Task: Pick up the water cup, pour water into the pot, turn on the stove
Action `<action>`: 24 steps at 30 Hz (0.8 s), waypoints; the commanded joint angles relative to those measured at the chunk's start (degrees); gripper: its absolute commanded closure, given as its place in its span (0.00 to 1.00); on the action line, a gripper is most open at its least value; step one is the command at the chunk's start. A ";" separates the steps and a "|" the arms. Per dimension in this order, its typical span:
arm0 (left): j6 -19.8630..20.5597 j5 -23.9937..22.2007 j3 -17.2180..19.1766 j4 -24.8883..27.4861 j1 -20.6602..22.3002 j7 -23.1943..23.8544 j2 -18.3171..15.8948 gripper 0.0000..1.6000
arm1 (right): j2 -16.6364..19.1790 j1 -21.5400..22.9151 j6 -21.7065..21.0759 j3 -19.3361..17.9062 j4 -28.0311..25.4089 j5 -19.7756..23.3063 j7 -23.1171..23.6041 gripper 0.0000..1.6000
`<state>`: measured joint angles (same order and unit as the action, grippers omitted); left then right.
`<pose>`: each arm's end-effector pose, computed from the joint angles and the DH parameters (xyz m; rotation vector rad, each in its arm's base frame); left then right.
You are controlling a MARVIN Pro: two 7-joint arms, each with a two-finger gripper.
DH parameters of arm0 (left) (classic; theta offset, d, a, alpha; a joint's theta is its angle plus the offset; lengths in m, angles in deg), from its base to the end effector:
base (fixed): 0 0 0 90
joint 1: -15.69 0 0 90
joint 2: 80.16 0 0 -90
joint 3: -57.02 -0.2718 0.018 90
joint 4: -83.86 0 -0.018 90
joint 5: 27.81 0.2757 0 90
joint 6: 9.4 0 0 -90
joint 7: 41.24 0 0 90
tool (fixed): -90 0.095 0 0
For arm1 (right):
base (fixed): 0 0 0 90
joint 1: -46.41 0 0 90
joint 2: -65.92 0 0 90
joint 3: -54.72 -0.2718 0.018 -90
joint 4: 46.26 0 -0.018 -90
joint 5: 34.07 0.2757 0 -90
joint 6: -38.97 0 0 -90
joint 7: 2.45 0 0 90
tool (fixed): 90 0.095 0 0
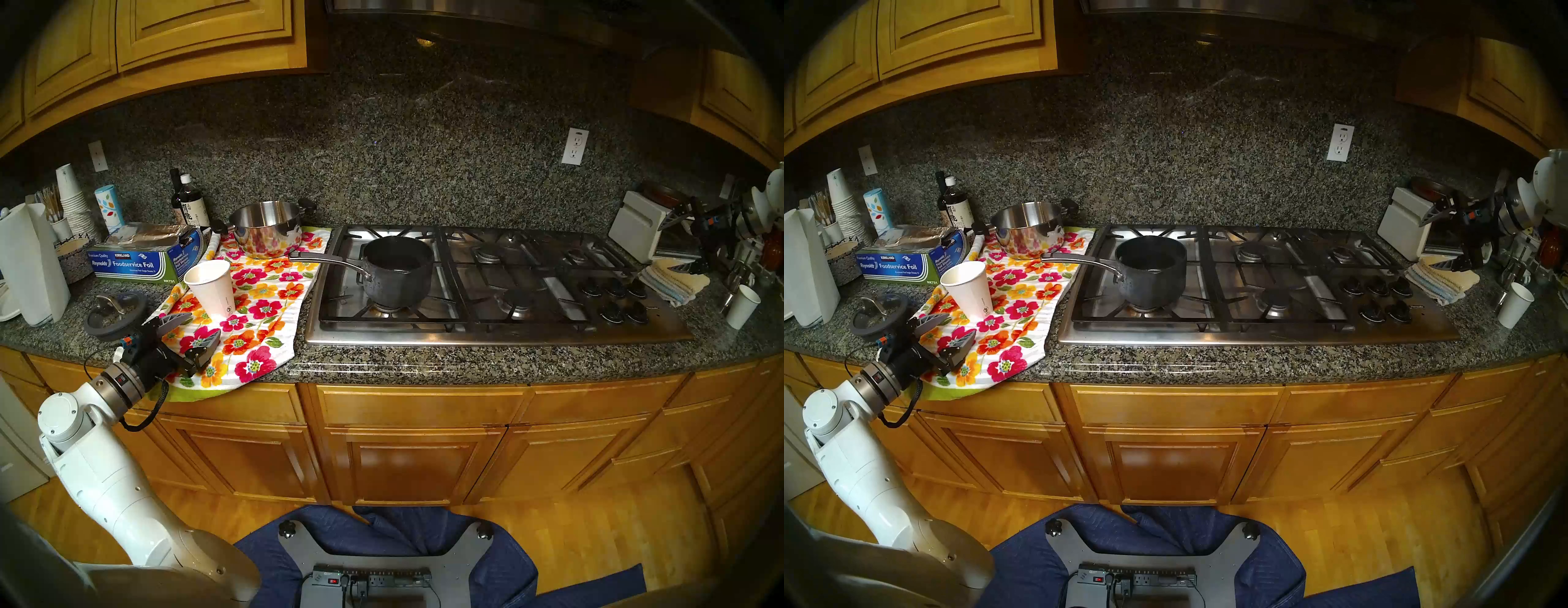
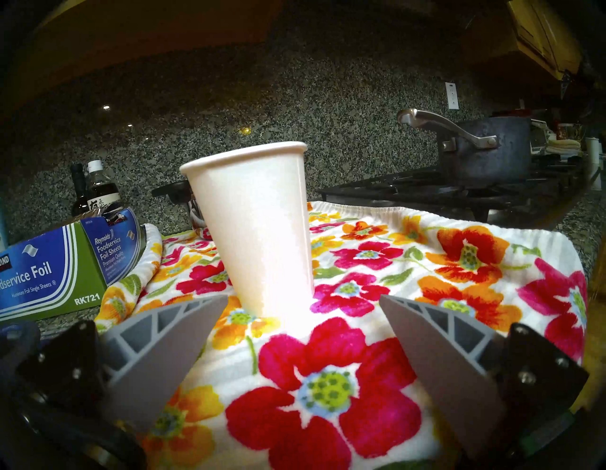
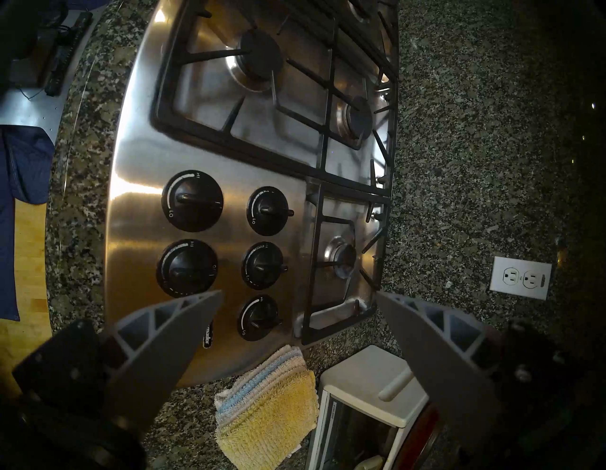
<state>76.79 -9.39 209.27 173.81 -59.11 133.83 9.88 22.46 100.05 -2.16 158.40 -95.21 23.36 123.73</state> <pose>0.2962 0.2250 -0.2507 2.1211 -0.6208 2.0557 0.3975 -0.3567 0.0350 1.6626 1.9970 0.8199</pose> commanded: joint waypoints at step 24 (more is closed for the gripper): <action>3.69 -2.94 0.36 -0.12 3.81 -0.52 -1.46 0.00 | -0.47 1.30 0.05 -0.33 1.10 0.23 -0.34 0.00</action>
<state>79.51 -10.80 209.62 173.75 -58.40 133.80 9.62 22.47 99.93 -2.16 158.43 -95.22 23.37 123.78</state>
